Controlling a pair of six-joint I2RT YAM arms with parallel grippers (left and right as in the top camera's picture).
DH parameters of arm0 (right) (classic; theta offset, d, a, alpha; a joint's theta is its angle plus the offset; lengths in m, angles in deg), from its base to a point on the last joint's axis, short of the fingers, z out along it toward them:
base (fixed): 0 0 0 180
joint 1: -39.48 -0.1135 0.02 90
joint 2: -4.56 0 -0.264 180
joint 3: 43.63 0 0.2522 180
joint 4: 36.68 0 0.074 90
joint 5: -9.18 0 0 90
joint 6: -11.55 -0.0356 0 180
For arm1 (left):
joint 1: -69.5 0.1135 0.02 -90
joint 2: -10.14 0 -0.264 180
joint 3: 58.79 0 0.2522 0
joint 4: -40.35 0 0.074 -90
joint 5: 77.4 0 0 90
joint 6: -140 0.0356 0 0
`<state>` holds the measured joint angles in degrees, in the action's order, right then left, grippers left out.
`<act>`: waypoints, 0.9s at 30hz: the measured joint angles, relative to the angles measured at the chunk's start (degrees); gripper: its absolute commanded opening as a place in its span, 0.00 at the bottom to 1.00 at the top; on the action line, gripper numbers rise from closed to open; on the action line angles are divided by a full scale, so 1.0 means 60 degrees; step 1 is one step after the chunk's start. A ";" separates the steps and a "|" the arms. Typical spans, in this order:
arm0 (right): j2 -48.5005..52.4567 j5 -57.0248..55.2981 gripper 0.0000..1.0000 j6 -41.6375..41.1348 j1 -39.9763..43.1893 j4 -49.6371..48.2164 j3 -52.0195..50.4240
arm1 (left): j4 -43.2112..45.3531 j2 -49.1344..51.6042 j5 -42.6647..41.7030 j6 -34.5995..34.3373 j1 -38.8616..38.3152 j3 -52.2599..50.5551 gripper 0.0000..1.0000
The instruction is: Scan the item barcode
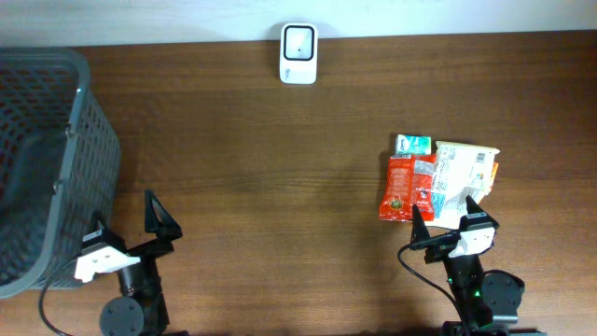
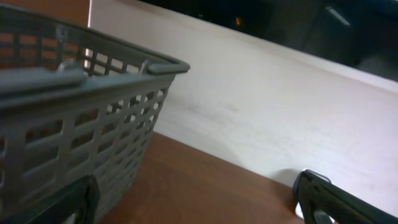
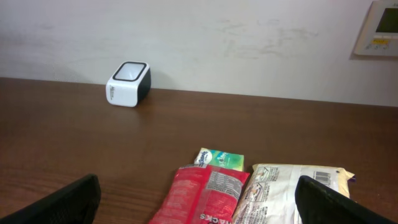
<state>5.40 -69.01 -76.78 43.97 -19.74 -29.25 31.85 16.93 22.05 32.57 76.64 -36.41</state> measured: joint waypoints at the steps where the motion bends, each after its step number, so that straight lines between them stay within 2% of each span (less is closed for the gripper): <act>1: 0.0000 0.0000 0.99 0.0007 0.0000 0.0000 0.0000 | 0.0007 -0.0120 0.0000 0.0004 0.0000 -0.0109 0.99; 15: 0.0000 -0.0004 0.99 0.0000 0.0000 -0.0004 0.0000 | 0.0029 -0.0984 0.0000 0.0000 -0.0222 -0.1286 0.99; 21: 0.0000 0.0000 0.99 0.0004 0.0000 0.0000 0.0000 | -0.1362 -0.1016 -0.0033 0.0004 -0.0681 -0.1300 0.99; 27: 0.0000 0.0000 0.98 -0.0007 0.0000 0.0000 0.0000 | -0.1486 -0.1016 -0.0040 0.0004 -0.0688 -0.1330 0.99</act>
<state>5.40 -69.01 -76.83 43.97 -19.74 -29.25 22.93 10.83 21.81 32.59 72.51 -44.38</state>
